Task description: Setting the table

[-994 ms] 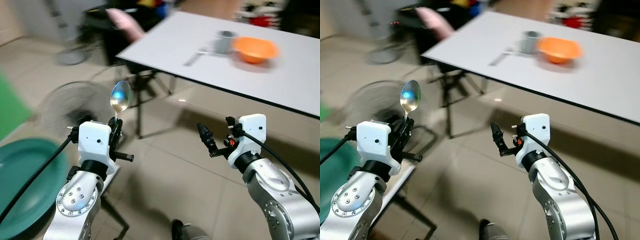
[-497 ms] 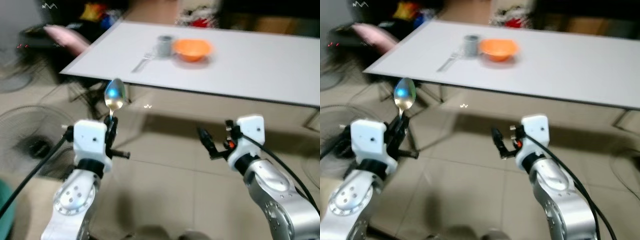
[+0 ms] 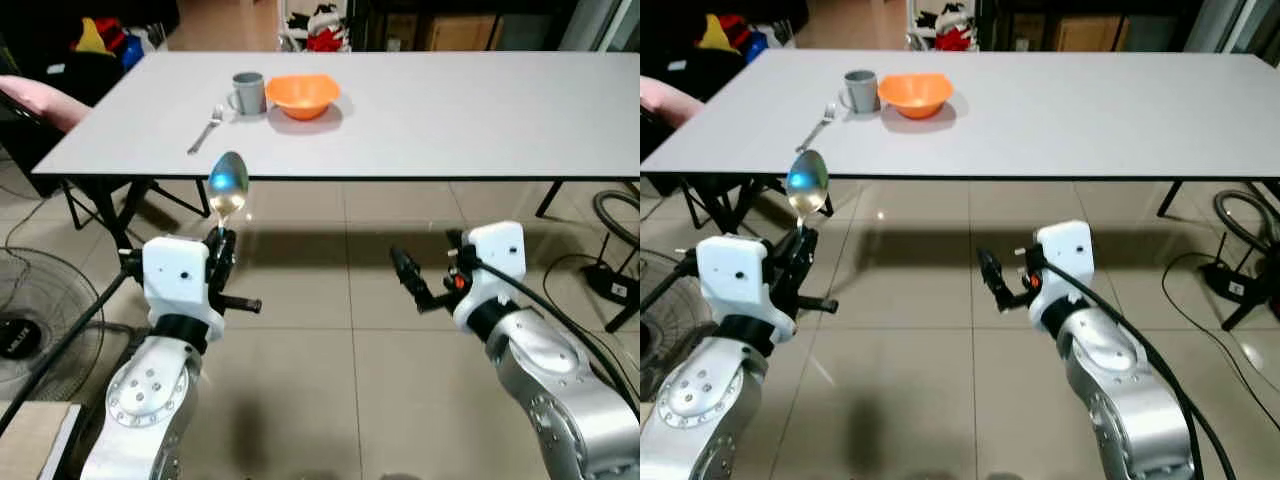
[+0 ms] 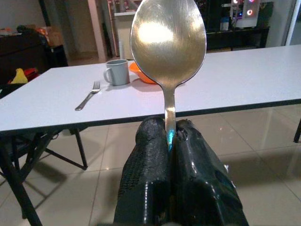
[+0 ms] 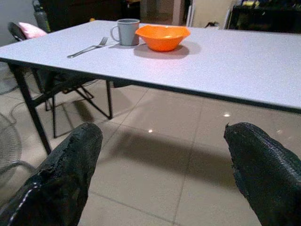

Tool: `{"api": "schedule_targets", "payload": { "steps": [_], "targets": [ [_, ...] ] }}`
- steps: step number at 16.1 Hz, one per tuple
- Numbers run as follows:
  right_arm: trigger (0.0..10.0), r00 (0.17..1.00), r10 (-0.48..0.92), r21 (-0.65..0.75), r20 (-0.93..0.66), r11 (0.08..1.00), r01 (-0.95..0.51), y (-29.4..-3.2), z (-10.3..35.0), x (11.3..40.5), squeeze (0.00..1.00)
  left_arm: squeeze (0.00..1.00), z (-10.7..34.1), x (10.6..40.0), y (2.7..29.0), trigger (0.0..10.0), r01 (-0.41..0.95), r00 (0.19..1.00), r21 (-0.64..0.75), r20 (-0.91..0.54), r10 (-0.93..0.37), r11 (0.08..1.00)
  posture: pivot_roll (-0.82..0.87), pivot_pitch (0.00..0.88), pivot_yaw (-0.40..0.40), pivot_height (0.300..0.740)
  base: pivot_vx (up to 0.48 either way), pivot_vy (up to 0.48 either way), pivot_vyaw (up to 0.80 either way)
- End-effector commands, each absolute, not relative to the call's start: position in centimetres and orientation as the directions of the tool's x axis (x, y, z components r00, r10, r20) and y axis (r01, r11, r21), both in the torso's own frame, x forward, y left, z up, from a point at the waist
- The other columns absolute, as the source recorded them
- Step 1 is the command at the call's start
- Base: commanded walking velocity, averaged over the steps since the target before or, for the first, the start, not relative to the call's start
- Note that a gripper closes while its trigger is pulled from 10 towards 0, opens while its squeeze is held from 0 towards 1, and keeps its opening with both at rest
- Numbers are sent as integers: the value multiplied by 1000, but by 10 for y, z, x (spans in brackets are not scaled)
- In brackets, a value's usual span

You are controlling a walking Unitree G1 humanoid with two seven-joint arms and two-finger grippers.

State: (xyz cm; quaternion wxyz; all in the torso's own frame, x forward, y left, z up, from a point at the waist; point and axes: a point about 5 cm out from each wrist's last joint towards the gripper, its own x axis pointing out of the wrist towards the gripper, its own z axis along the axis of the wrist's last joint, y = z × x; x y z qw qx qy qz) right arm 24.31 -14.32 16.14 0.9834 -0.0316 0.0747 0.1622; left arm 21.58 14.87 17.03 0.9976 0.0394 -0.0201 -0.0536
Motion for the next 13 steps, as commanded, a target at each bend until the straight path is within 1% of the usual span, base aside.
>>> {"api": "schedule_targets", "payload": {
  "steps": [1,9,11,13],
  "targets": [
    [10000,933,326,-50,-151,941,-336,-141,162,245,0,0,169,217,152,10000,88,995,92,30,-91,992,-83,28,30,740,330,0,0],
    [10000,934,332,-19,-133,941,-337,-140,164,247,0,0,167,217,147,10000,119,993,80,17,-121,990,-82,30,33,740,333,0,0],
    [10000,932,334,-6,-140,941,-338,-140,163,247,0,0,167,218,147,10000,124,992,80,16,-126,989,-82,31,35,740,334,0,-550],
    [10000,930,339,2,-140,940,-342,-140,163,247,0,0,167,218,146,10000,130,991,81,14,-131,988,-82,32,37,740,332,0,-800]
  ]
}}
